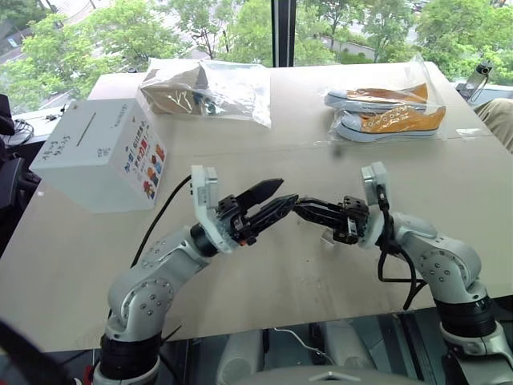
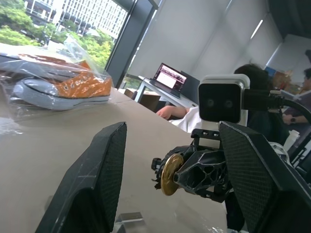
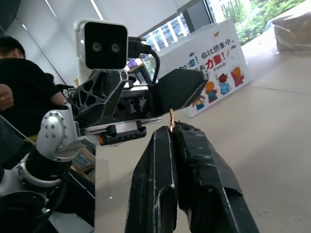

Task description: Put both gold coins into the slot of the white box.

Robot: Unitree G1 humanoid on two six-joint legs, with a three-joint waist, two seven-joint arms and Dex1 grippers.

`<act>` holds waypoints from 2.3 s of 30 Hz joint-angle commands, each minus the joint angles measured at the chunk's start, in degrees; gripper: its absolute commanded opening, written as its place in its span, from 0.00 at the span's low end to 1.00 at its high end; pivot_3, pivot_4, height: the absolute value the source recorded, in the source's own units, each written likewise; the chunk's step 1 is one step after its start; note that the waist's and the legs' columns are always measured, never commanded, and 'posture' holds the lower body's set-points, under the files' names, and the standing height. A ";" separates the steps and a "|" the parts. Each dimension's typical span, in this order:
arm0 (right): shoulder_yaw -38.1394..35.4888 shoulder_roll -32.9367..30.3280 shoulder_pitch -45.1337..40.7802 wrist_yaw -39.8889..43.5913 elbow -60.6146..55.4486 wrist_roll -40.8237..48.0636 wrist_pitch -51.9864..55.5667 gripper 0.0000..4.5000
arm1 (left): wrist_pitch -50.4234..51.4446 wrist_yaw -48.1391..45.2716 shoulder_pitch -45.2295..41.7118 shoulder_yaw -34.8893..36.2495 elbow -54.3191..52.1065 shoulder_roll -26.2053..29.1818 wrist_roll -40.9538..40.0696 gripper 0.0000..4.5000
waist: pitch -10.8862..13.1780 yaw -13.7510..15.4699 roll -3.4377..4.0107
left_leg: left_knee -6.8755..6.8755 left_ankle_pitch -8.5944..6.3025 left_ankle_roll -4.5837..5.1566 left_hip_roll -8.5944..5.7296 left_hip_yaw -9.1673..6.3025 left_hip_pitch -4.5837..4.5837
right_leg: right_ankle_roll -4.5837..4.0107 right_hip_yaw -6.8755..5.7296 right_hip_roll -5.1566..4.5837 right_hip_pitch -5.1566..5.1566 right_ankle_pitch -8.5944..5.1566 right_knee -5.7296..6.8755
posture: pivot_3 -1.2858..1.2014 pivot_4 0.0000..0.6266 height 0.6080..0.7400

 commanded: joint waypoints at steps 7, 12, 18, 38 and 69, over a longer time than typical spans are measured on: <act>-0.65 -0.03 -1.21 -0.18 -4.39 5.45 3.24 0.00 | -0.61 -1.26 0.79 -1.20 -1.16 -0.34 -0.87 0.42 | 0.00 -0.05 0.00 | 0.00 0.00 0.00 0.00 -0.04 0.00 | 0.00 -0.02 0.02 0.00 -0.01 0.00 | 0.52 0.24 1.00; -0.98 0.17 -1.52 -0.46 -4.20 6.51 3.77 0.00 | -0.99 -1.70 1.11 -1.60 -1.05 -0.47 -1.00 0.06 | 0.00 -0.04 0.00 | 0.00 0.00 0.00 0.00 -0.03 -0.01 | 0.00 -0.02 0.02 0.00 -0.01 -0.01 | 0.52 0.24 1.00; -1.54 0.74 -1.92 -1.32 -4.41 9.11 4.92 0.00 | -1.29 -2.47 1.61 -2.21 -1.04 -0.26 -1.08 0.01 | 0.00 -0.05 0.00 | 0.00 0.00 0.00 0.00 -0.05 -0.04 | 0.00 -0.04 0.02 -0.02 -0.01 -0.01 | 0.52 0.24 1.00; -3.51 2.05 -2.00 -4.75 -2.79 8.53 3.32 0.93 | -2.11 6.36 -4.16 7.16 4.04 0.32 -5.29 0.00 | 0.00 -0.08 0.00 | 0.00 0.00 0.00 0.01 -0.15 -0.18 | 0.06 -0.14 0.04 -0.11 -0.04 -0.03 | 0.52 0.24 1.00; -2.15 6.32 -20.44 0.03 4.99 -8.47 -13.21 0.93 | 2.09 29.23 -22.66 20.64 18.52 25.66 37.07 0.00 | 0.05 -0.11 -0.04 | -0.11 0.17 -0.31 -0.07 -0.20 -1.13 | 0.01 -0.34 -0.37 -1.17 0.04 0.04 | 0.52 0.24 1.00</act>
